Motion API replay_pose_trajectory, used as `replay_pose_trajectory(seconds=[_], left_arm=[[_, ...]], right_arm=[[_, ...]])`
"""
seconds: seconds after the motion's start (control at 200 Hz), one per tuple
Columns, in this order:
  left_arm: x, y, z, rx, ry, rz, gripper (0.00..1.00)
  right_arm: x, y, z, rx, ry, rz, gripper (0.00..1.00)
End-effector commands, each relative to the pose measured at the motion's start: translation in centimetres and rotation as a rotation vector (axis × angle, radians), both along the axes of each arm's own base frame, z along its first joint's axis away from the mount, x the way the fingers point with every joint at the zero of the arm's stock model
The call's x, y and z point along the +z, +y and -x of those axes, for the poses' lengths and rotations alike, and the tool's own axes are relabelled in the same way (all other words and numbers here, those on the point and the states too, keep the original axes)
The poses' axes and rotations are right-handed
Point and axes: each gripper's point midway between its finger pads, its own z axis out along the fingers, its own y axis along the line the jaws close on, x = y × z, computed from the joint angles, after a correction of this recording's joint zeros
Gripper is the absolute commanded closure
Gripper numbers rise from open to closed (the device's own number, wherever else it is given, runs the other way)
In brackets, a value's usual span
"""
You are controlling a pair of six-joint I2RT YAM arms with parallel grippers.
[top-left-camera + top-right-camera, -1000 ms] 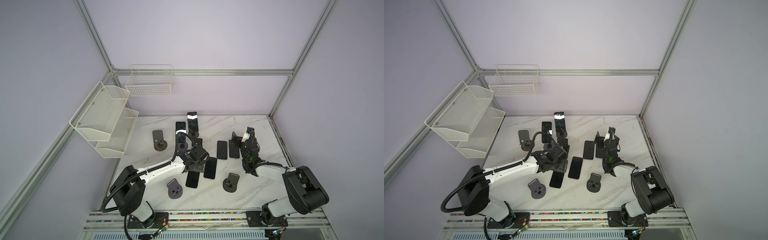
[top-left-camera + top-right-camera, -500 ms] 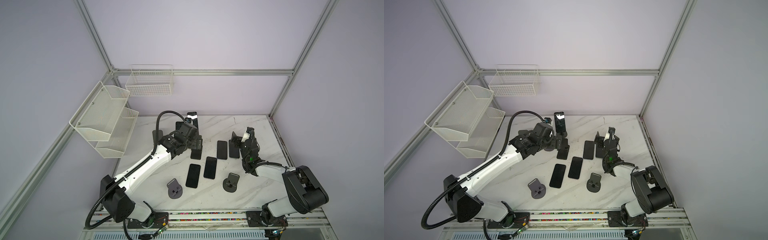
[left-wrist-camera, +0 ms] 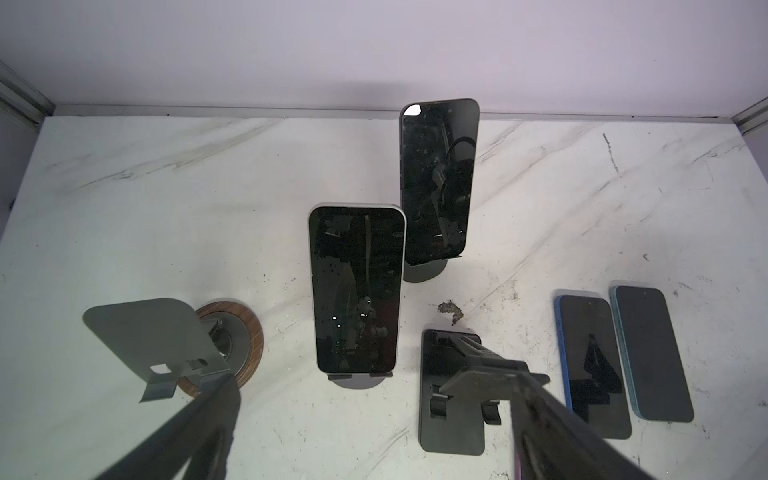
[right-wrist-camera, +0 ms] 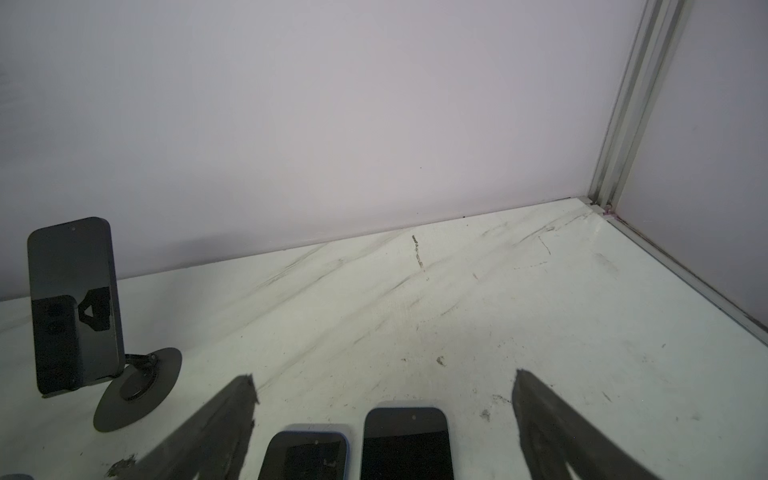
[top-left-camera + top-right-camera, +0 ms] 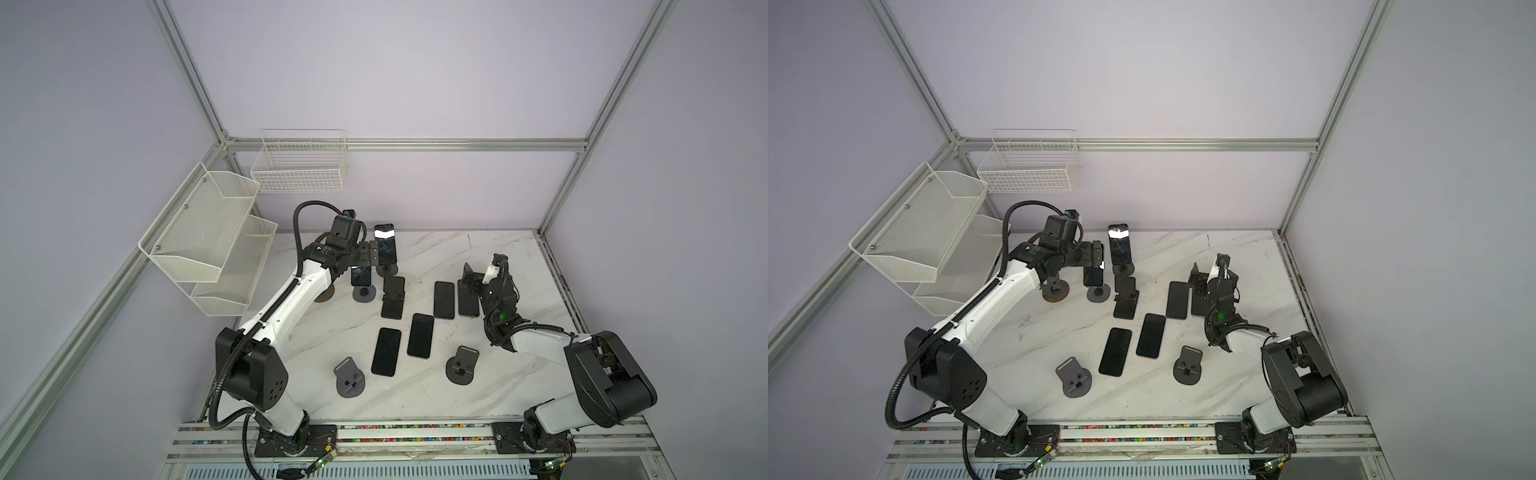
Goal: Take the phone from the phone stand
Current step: 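Raise the left gripper and reach toward the white-edged phone on the grey stand, then close the left gripper on the white-edged phone and lift it off the stand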
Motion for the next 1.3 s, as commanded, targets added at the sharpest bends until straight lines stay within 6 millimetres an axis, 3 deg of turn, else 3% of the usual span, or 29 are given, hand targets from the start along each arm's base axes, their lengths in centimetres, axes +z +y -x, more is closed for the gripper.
replay_pose_trajectory(seconds=[0.0,0.11,0.51,0.78,1.2,1.295], left_arm=[[3.5,-0.7,-2.3,-0.055,-0.087,0.059,0.0],[3.0,0.1,-3.9,-0.037,-0.085,0.048,0.0],[0.8,-0.2,-7.8,-0.053,-0.08,0.039,0.0],[-0.7,0.5,-9.4,-0.009,-0.071,-0.006,0.0],[-3.4,-0.4,-11.1,-0.036,-0.031,-0.014,0.0],[-3.9,-0.4,-11.3,-0.028,-0.026,-0.019,0.04]], right_arm=[[1.0,0.0,-0.2,-0.003,-0.028,0.001,0.03],[0.8,0.0,-0.5,-0.006,-0.018,0.005,0.03],[0.9,-0.2,-0.3,-0.013,-0.025,0.0,0.03],[0.9,-0.1,-0.3,-0.011,-0.024,0.002,0.03],[1.0,0.0,-0.2,-0.006,-0.029,0.002,0.03],[0.9,0.0,-0.2,-0.005,-0.027,0.002,0.03]])
